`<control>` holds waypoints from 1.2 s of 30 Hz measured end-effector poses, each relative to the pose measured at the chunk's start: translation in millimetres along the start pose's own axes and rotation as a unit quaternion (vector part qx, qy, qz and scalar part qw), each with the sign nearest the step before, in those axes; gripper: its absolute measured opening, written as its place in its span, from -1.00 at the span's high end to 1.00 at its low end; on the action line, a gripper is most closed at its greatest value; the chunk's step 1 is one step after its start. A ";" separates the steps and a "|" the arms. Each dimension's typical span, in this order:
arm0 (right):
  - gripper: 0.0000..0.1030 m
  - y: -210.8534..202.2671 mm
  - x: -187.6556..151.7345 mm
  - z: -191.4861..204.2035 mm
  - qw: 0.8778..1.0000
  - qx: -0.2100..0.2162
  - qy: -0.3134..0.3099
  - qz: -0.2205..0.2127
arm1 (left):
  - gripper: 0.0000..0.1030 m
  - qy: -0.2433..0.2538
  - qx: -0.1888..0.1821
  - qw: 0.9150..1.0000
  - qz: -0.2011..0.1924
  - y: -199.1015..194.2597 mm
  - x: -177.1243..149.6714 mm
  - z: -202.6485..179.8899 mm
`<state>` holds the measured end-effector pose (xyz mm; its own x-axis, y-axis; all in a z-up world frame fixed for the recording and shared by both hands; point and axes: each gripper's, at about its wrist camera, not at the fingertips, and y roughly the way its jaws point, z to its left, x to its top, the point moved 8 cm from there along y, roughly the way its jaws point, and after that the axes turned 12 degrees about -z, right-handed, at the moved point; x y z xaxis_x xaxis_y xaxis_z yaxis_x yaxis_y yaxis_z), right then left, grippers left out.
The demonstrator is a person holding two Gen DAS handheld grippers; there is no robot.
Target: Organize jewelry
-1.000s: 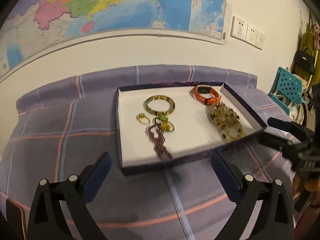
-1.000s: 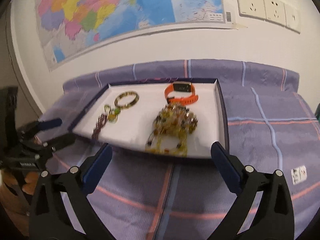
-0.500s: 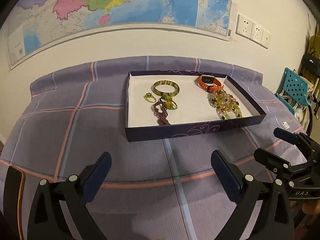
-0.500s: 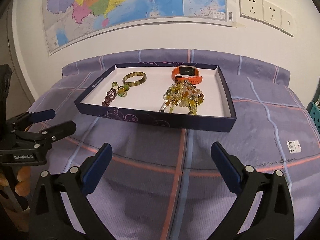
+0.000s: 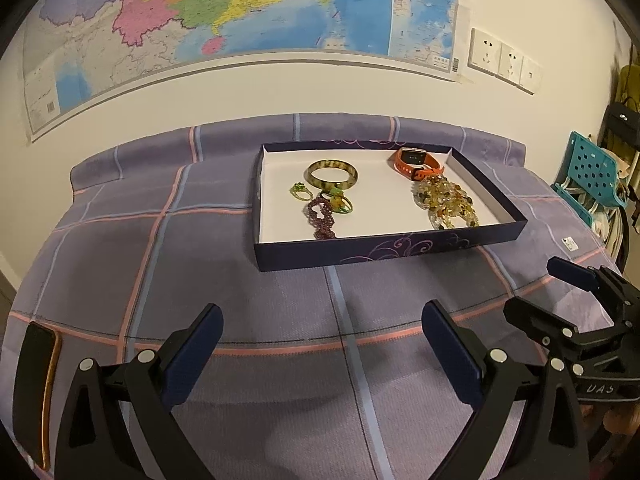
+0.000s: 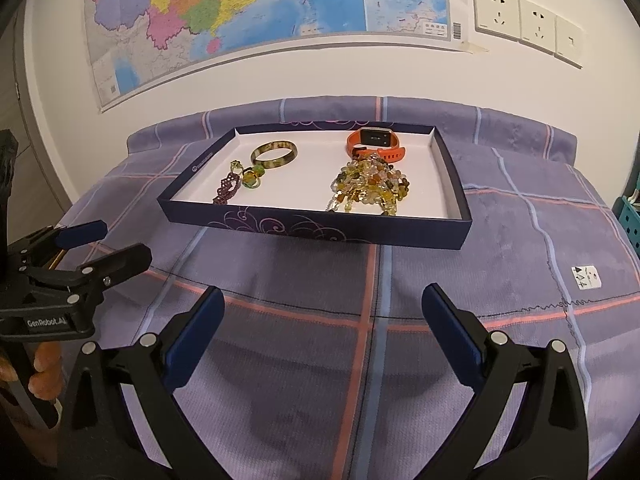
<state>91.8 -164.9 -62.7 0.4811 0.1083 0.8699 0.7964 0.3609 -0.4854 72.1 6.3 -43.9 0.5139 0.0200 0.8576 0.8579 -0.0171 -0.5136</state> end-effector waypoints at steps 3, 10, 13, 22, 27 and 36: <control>-0.89 -0.3 -1.6 -0.2 1.000 -0.001 0.001 0.002 | -0.87 0.002 0.003 1.000 -0.001 -1.3 -0.5 -0.7; -0.89 -0.1 -3.9 -0.8 1.000 0.000 0.006 0.004 | -0.87 0.004 0.005 1.000 -0.005 -2.6 -0.3 -1.8; -0.89 -0.5 -4.2 -0.8 1.000 0.000 0.007 0.003 | -0.87 0.007 0.007 1.000 -0.005 -2.9 -1.5 -2.6; -0.89 0.3 -5.8 0.6 1.000 0.005 0.010 0.007 | -0.87 0.008 0.008 1.000 -0.004 -3.2 -2.9 -2.7; -0.89 0.0 -4.8 0.7 1.000 0.008 0.014 0.005 | -0.87 0.010 0.008 1.000 -0.006 -3.0 -2.2 -3.0; -0.89 0.3 -6.0 -0.2 1.000 0.006 0.016 0.006 | -0.87 0.011 0.008 1.000 -0.006 -3.2 -2.0 -4.1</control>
<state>89.2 -165.6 -68.2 0.5024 0.0826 0.8607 0.7862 0.3706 -0.4945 68.3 2.2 -43.8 0.5031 -0.0019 0.8642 0.8642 -0.0012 -0.5031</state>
